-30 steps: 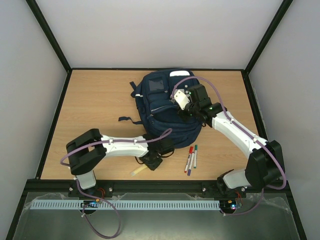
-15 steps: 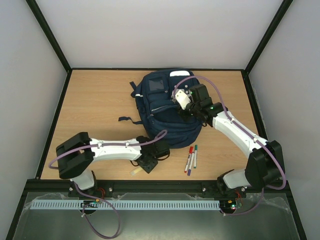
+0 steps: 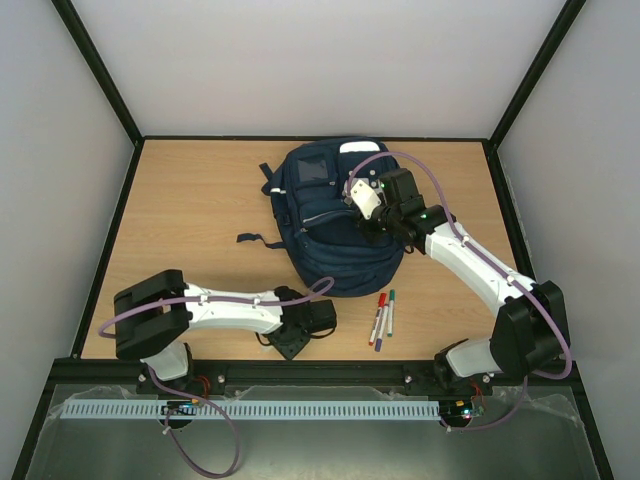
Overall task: Pack the student bag
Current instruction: Pick up the stationery from the center of the board, then place the stationery in the student bag.
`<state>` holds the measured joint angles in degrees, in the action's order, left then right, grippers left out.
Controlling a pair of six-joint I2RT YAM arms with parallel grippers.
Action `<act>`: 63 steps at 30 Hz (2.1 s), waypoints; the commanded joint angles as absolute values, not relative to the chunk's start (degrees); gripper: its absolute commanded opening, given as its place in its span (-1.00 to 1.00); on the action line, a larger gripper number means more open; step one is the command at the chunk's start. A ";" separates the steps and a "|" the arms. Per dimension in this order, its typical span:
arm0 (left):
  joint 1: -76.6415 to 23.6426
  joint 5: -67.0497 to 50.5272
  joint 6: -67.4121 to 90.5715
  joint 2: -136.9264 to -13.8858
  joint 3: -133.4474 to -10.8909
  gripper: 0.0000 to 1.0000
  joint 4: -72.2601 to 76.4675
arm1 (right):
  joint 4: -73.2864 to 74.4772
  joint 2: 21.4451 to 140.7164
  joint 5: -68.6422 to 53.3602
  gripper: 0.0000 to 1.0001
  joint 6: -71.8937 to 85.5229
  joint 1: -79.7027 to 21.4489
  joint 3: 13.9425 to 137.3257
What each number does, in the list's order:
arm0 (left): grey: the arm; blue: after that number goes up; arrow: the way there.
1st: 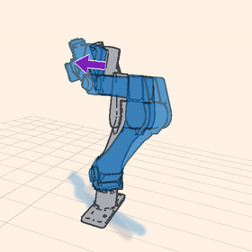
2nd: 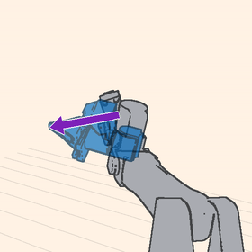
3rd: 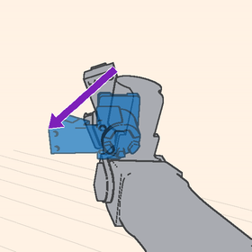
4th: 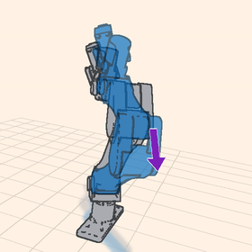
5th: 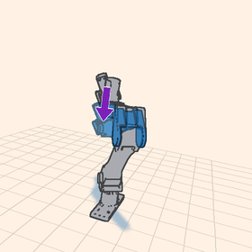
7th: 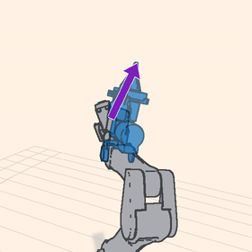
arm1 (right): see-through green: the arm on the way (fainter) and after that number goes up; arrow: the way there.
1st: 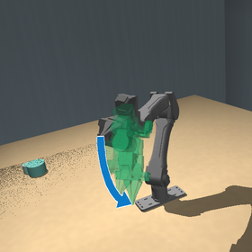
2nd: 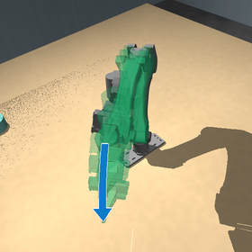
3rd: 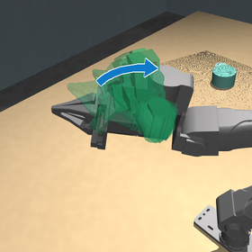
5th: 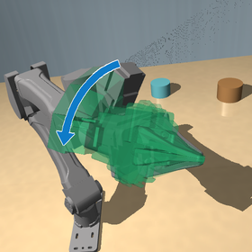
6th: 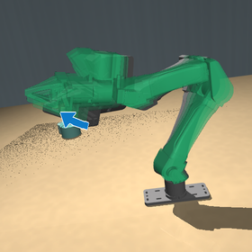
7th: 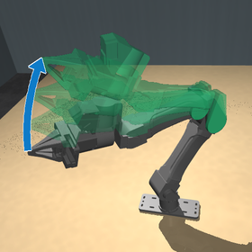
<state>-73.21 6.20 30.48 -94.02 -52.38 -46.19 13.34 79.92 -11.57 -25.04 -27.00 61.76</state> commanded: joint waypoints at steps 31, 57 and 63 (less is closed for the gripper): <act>-77.48 34.88 9.08 -105.07 -91.02 -0.50 -57.67 | 14.15 76.64 -12.66 -0.98 -27.51 -26.37 64.34; -67.45 56.42 -33.21 -113.90 -87.82 -0.55 -19.79 | 12.66 73.75 -17.07 -0.98 -26.39 -26.37 62.00; -64.76 55.00 -36.82 -116.15 -86.83 -0.56 -15.16 | 12.48 73.86 -17.56 -0.98 -26.11 -26.37 61.90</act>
<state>-67.79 54.98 -31.81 -113.49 -87.66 -20.75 13.19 76.55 -13.10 -27.88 -25.52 61.95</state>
